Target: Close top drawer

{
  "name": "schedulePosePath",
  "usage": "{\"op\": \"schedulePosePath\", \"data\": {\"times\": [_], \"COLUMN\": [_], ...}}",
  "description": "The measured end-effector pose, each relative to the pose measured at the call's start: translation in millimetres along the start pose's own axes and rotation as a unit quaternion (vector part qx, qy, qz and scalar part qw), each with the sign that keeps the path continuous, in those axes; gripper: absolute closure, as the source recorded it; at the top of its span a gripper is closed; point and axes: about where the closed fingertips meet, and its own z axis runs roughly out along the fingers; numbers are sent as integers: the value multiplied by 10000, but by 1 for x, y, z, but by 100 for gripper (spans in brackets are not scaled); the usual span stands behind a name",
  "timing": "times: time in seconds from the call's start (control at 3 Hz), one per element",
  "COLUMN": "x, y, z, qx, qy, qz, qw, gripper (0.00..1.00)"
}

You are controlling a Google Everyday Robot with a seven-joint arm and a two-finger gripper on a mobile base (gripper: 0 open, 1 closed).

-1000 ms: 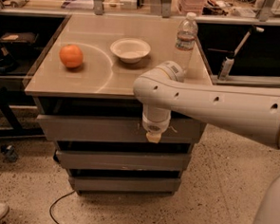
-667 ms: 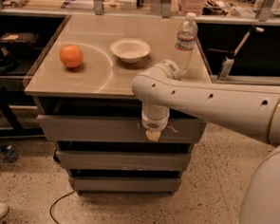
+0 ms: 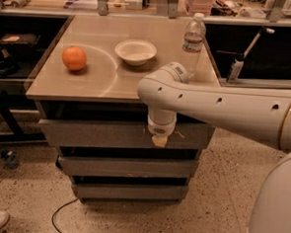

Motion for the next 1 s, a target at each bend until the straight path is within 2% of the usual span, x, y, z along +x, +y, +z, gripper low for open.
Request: {"op": "schedulePosePath", "data": {"times": [0.67, 1.0], "x": [0, 0], "y": [0, 0], "z": [0, 0], "qx": [0, 0], "qy": [0, 0], "qz": [0, 0], "qw": [10000, 10000], "gripper": [11, 0]}}
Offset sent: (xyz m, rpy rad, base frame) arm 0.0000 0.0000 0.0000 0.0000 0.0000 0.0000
